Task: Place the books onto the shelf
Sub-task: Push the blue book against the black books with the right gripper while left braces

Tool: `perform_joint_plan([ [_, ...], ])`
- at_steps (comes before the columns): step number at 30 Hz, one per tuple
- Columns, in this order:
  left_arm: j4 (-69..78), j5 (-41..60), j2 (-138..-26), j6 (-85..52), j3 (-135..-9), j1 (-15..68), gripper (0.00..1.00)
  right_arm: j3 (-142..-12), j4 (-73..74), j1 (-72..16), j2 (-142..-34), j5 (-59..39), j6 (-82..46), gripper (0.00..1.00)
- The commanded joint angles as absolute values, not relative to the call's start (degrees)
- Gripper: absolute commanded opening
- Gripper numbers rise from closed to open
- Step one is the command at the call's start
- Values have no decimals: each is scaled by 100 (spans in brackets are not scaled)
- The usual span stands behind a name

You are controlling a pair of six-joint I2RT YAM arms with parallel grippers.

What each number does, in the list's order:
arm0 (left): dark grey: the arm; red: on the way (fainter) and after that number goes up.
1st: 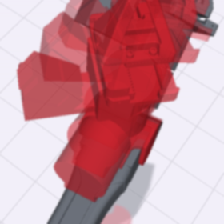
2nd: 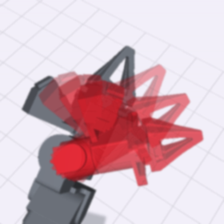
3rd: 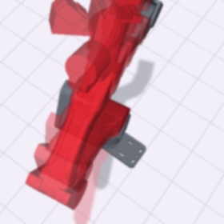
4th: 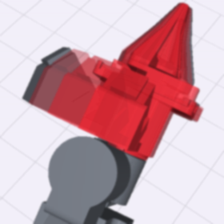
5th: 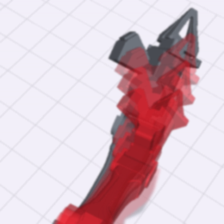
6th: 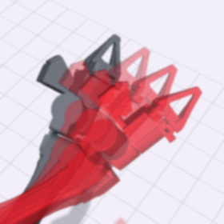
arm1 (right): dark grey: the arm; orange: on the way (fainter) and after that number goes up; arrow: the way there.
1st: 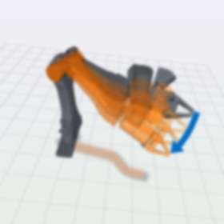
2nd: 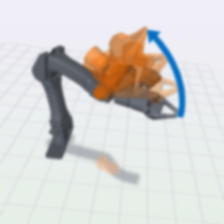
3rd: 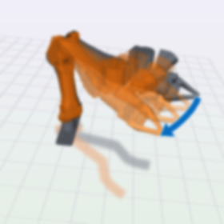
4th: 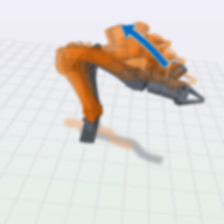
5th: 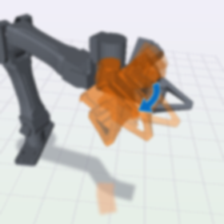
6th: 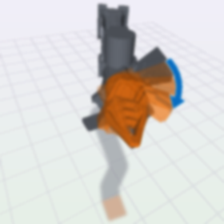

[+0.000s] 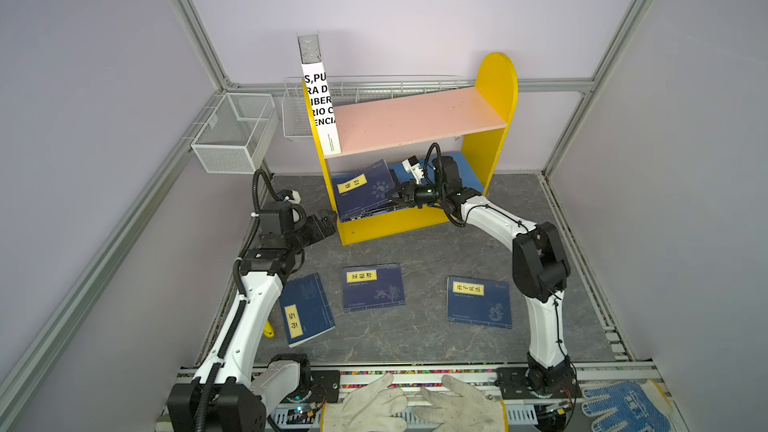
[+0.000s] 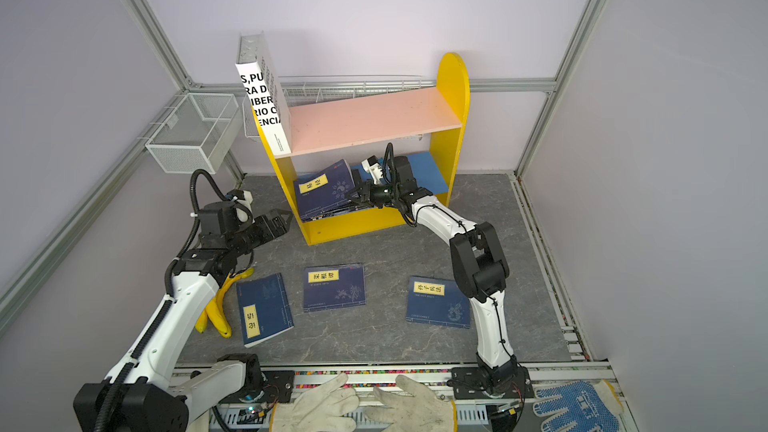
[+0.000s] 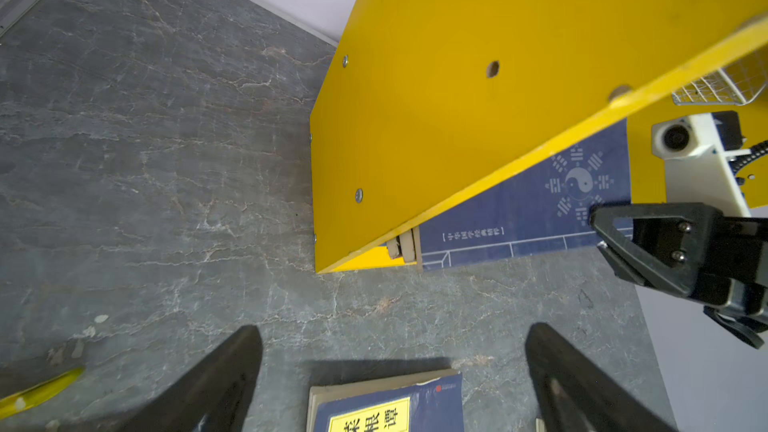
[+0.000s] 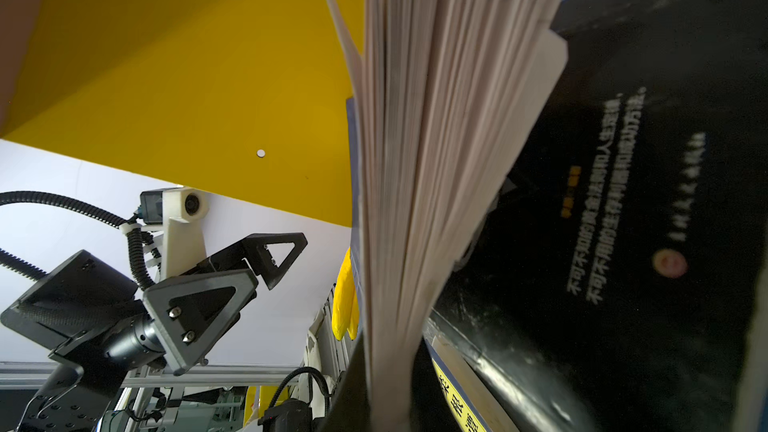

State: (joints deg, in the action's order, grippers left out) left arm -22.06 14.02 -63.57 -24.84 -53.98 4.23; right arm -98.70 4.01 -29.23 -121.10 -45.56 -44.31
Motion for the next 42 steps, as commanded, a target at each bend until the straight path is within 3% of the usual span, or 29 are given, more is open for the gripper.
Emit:
perform_joint_plan([
  [1,-1777,1602,-6583,-2504,-5335,394,99,-9967,358,-2945,-12267,-4363,-4253,9],
  [16,-694,1778,-7465,-2796,-5231,396,100,-9921,851,-2870,-12377,-4535,-4691,9],
  [30,-497,1831,-7608,-2944,-5338,396,100,-9901,1031,-2915,-12387,-4683,-4833,9],
  [42,-330,1184,-8147,-3023,-5345,688,99,-9853,784,-2988,-12431,-4479,-4625,10],
])
